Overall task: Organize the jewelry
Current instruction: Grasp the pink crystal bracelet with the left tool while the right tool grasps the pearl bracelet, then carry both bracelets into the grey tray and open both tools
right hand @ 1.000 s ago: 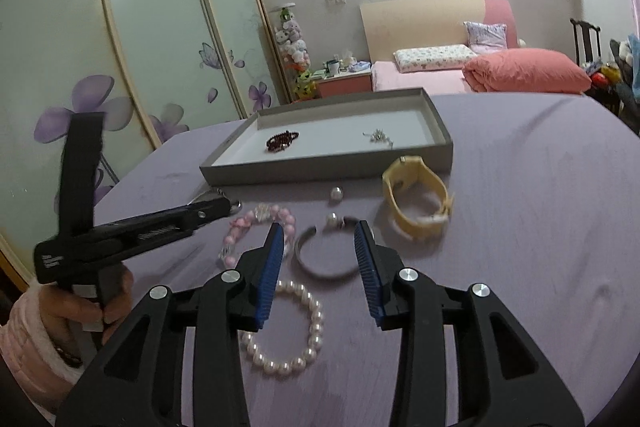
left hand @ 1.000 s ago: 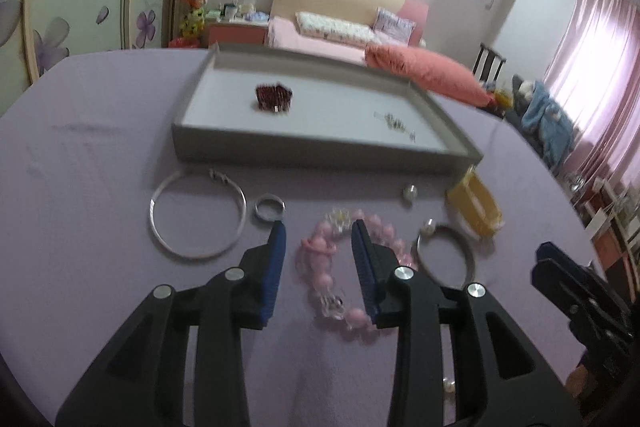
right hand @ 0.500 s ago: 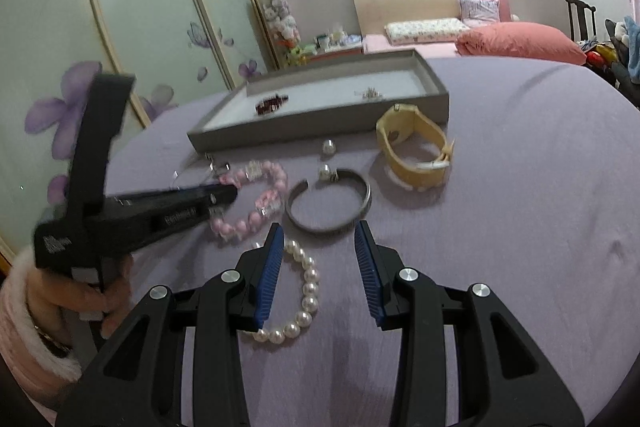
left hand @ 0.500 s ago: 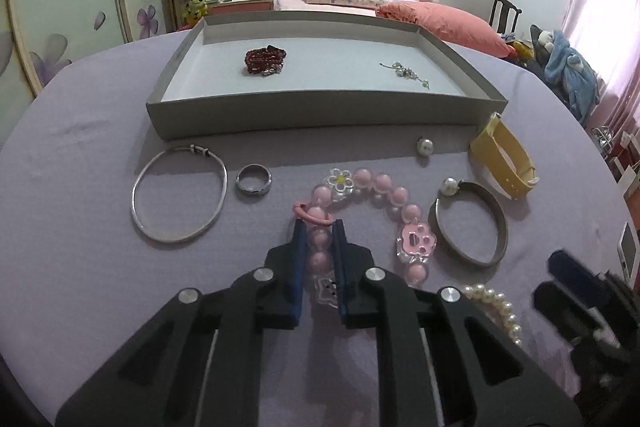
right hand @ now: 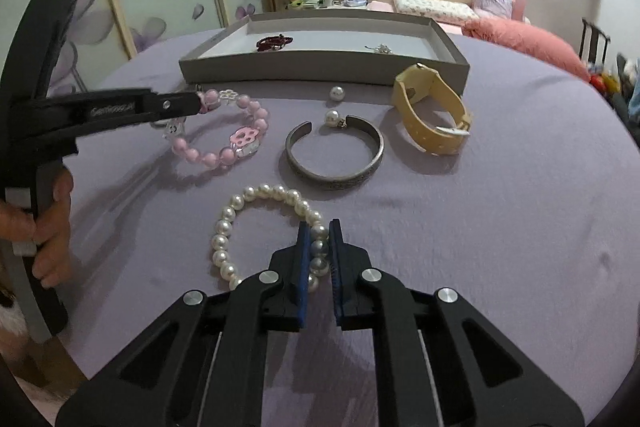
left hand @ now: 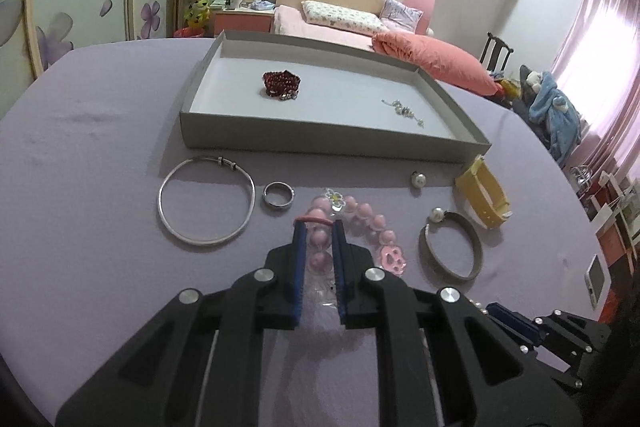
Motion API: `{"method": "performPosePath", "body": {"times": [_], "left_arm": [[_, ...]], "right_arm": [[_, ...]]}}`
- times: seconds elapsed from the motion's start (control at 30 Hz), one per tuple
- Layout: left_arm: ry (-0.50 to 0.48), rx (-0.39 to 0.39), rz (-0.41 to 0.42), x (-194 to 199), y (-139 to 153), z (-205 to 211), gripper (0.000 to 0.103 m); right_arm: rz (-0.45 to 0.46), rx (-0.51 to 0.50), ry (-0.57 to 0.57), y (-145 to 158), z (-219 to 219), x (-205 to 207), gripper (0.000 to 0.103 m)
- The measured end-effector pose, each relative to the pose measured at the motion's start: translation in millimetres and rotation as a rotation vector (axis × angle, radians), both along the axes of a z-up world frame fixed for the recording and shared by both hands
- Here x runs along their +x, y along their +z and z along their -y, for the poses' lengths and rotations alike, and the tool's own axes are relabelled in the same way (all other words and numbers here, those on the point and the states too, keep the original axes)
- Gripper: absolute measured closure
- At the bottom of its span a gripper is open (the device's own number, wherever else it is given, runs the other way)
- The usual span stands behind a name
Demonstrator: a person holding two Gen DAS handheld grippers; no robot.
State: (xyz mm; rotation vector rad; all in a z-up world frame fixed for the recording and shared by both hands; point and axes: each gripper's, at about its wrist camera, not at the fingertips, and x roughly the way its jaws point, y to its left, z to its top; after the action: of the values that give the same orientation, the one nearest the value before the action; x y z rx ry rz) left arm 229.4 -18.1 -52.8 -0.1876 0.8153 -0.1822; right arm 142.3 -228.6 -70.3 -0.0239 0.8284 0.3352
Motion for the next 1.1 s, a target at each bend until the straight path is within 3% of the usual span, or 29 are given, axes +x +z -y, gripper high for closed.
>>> {"method": "performPosePath", "body": {"times": [0.4,0.8,1.1], "left_arm": [[-0.002,-0.081,0.144,-43.2,45.8,-17.4,0.09],[0.064,-0.127,0.25,-96.8,72.0,-50.7,0.09],[0.086,-0.136,0.286,-130.5,75.5,-59.6,0.09]], "right_arm": [[0.231,0.185,0.002,53.9,22.5,-24.9,0.093],[0.328,0.257,-0.039,74.1,33.2,-31.3,0.093],[0.395,0.282,-0.073,85.4,40.4,-43.7,0.093]]}}
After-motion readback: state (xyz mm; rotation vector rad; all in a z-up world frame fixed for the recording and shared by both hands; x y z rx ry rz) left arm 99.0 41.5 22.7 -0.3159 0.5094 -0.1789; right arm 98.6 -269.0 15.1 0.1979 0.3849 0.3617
